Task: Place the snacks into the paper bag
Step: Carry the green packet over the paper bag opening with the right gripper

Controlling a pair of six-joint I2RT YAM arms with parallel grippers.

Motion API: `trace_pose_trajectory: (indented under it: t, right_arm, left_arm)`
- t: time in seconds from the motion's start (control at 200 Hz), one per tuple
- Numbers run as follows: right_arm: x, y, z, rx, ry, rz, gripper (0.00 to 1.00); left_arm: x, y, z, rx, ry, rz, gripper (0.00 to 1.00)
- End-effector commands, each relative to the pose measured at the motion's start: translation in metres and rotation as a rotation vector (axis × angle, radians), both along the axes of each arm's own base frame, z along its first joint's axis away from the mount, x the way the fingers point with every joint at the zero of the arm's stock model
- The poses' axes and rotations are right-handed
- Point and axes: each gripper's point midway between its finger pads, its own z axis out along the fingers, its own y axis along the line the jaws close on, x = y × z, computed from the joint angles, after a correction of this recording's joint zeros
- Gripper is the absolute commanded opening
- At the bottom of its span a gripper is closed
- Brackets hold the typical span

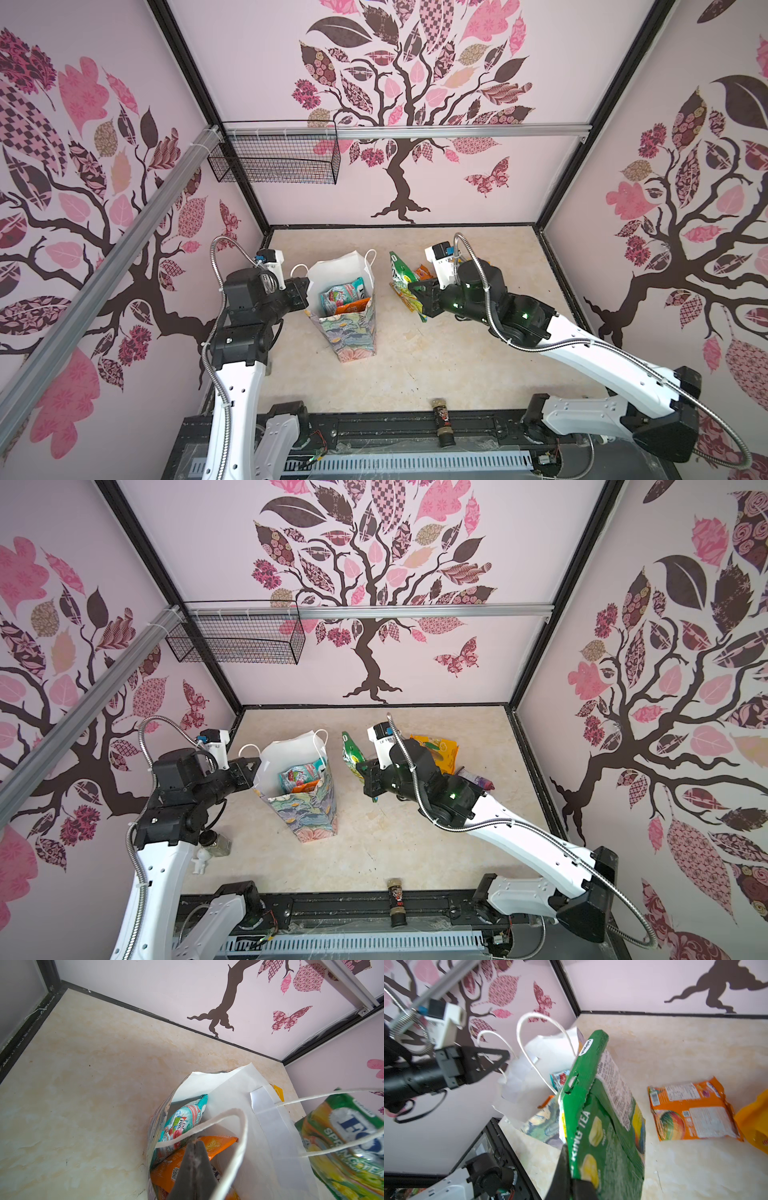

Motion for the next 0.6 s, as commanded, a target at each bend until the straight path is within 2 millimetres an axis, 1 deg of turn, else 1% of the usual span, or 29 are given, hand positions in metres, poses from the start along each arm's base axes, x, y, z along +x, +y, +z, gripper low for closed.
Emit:
trace_pose_trajectory:
  t: [0.0, 0.16, 0.29, 0.41, 0.595]
  right_arm:
    - [0.003, 0.012, 0.061, 0.117, -0.114, 0.032, 0.0]
    - [0.01, 0.012, 0.09, 0.144, -0.165, 0.005, 0.0]
    - [0.011, 0.017, 0.11, 0.171, -0.191, 0.014, 0.0]
    - [0.011, 0.023, 0.121, 0.168, -0.202, 0.031, 0.0]
    - [0.018, 0.019, 0.132, 0.159, -0.233, -0.007, 0.0]
  left_arm:
    - [0.001, 0.001, -0.004, -0.005, -0.006, 0.002, 0.07]
    - [0.0, 0.0, -0.004, -0.002, -0.006, 0.0, 0.07]
    - [0.0, 0.001, -0.004, -0.005, -0.01, 0.004, 0.07]
    - [0.001, -0.001, -0.003, -0.011, -0.013, -0.005, 0.07]
    - [0.0, 0.002, -0.004, 0.001, -0.011, 0.007, 0.06]
